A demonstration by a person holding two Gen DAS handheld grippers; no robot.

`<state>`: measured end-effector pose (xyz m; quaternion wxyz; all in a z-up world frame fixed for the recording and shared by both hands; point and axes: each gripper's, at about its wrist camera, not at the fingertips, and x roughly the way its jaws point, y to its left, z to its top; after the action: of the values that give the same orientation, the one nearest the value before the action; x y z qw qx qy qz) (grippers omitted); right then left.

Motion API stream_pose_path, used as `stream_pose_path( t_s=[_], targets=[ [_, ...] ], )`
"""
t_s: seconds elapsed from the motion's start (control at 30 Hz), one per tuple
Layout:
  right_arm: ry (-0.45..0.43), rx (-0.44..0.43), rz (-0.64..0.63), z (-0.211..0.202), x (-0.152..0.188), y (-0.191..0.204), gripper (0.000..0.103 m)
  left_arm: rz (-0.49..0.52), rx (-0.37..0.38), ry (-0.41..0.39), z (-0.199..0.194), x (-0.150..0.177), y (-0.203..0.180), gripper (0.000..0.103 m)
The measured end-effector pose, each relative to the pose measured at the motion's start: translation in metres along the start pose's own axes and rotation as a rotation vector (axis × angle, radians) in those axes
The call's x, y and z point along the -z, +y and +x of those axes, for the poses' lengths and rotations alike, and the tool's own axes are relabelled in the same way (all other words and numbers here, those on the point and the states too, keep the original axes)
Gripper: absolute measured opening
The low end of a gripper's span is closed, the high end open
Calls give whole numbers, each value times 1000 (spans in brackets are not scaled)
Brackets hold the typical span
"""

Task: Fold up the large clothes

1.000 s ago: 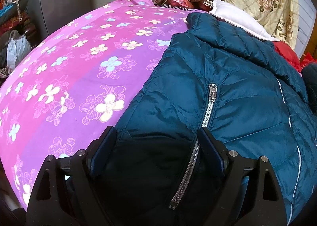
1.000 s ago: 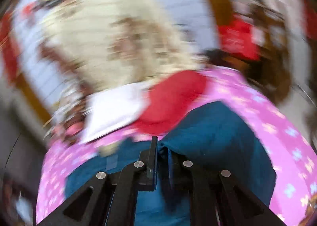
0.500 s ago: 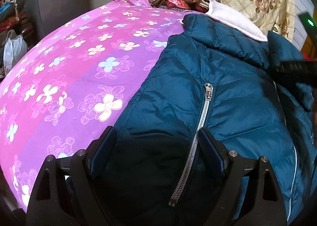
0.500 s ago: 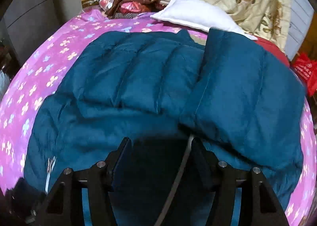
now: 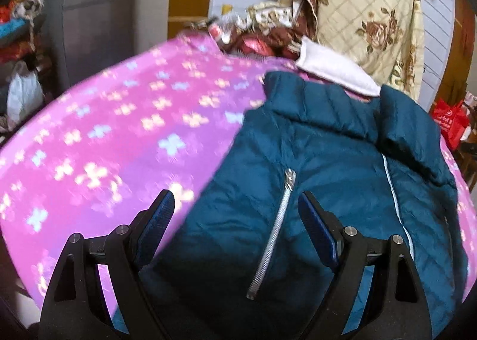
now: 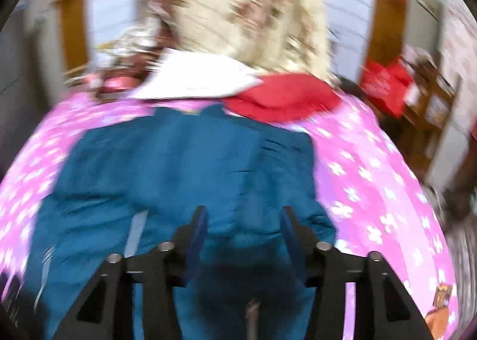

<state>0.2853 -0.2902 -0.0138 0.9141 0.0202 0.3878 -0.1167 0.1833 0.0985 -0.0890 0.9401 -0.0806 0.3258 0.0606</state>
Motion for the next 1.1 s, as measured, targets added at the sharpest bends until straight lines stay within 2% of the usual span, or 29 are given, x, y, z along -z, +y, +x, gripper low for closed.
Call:
stream_pose_path(
  t_s=[0.07, 0.13, 0.2, 0.3, 0.37, 0.47, 0.6, 0.67, 0.73, 0.87, 0.93, 1.1],
  targets=[
    [83, 61, 69, 46, -12, -16, 38, 16, -25, -14, 0, 0, 1, 85],
    [146, 55, 134, 74, -16, -21, 37, 22, -33, -11, 3, 0, 4, 85],
    [214, -45, 210, 97, -23, -14, 37, 16, -35, -3, 6, -2, 7, 85],
    [214, -236, 237, 98, -36, 17, 37, -1, -21, 20, 10, -3, 11, 85],
    [189, -340, 184, 91, -57, 61, 37, -10, -13, 27, 12, -4, 13, 85],
    [159, -411, 77, 83, -83, 130, 37, 4, -20, 38, 16, -4, 12, 85],
    [190, -496, -84, 73, -92, 220, 37, 13, -35, 47, 21, -5, 14, 85],
    [175, -496, -194, 55, -89, 251, 37, 2, -38, 52, 22, -6, 19, 85],
    [120, -501, -274, 29, -87, 267, 37, -12, -33, 54, 22, -7, 22, 85],
    [44, -491, -287, 0, -88, 260, 38, -30, -29, 67, 23, -7, 25, 85],
    [38, -414, -241, 6, -84, 244, 39, -37, -26, 73, 23, -7, 25, 85],
    [183, -305, -180, 77, -62, 240, 39, -26, -29, 59, 20, -6, 25, 85]
  ],
)
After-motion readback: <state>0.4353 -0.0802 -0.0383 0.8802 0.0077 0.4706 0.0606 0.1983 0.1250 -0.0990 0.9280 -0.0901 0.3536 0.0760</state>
